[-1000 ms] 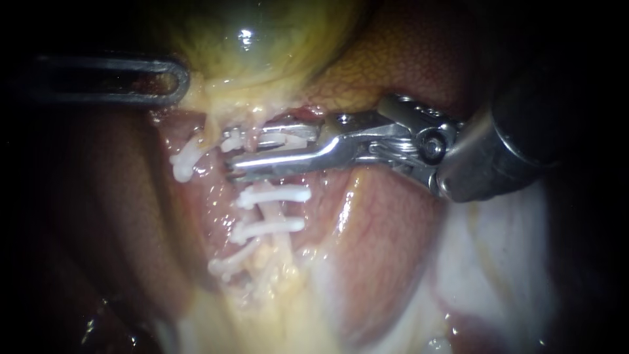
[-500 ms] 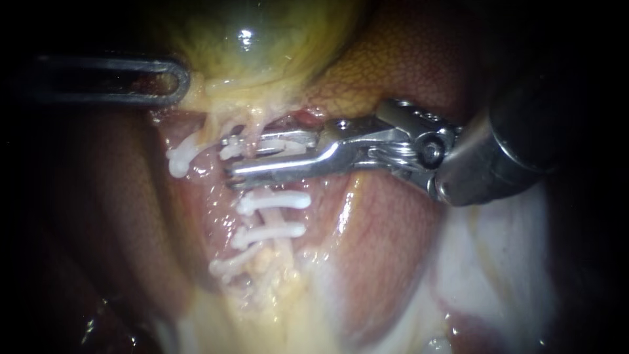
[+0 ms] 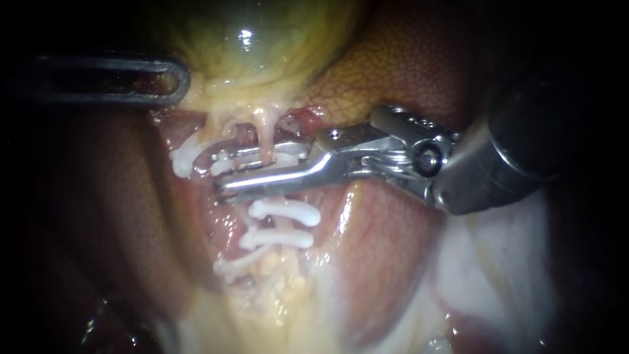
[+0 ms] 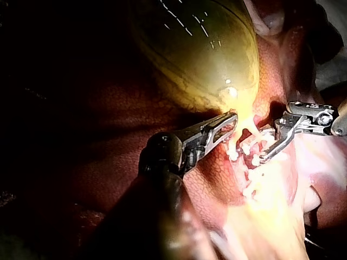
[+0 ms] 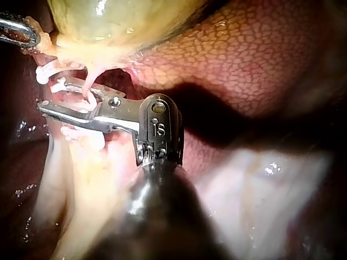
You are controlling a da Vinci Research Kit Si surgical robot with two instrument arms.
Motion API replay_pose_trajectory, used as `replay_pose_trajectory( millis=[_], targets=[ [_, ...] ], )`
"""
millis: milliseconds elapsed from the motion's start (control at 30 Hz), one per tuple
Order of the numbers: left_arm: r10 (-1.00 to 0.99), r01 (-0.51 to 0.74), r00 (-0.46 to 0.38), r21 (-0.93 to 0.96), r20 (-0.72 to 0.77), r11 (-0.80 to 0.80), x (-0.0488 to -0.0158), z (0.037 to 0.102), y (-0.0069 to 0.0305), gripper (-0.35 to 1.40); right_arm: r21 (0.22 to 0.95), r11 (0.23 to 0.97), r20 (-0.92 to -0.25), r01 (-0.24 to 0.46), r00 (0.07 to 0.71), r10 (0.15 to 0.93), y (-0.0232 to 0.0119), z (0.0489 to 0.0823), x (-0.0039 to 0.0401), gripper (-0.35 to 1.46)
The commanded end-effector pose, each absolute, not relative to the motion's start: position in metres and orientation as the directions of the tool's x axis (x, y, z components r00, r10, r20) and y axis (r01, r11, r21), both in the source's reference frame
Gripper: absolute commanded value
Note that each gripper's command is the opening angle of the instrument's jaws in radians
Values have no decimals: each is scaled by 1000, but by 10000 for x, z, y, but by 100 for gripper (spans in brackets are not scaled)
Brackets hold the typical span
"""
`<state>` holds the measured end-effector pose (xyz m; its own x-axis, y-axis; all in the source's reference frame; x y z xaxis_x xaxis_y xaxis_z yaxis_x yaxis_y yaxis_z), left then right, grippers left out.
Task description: Clipping third clip right tube
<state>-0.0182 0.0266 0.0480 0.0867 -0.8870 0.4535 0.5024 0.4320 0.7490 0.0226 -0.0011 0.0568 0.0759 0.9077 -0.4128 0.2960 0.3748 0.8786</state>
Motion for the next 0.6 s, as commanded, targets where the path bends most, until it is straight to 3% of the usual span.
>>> replay_pose_trajectory(
  millis=[33,600],
  targets=[
    [-887,503,86,749,453,432,-182,480,266,-35,879,375,-412,294,75,908,-11,569,226,16],
    [-887,503,86,749,454,432,-182,481,266,-35,898,368,-389,240,47,920,10,566,214,8]
  ],
)
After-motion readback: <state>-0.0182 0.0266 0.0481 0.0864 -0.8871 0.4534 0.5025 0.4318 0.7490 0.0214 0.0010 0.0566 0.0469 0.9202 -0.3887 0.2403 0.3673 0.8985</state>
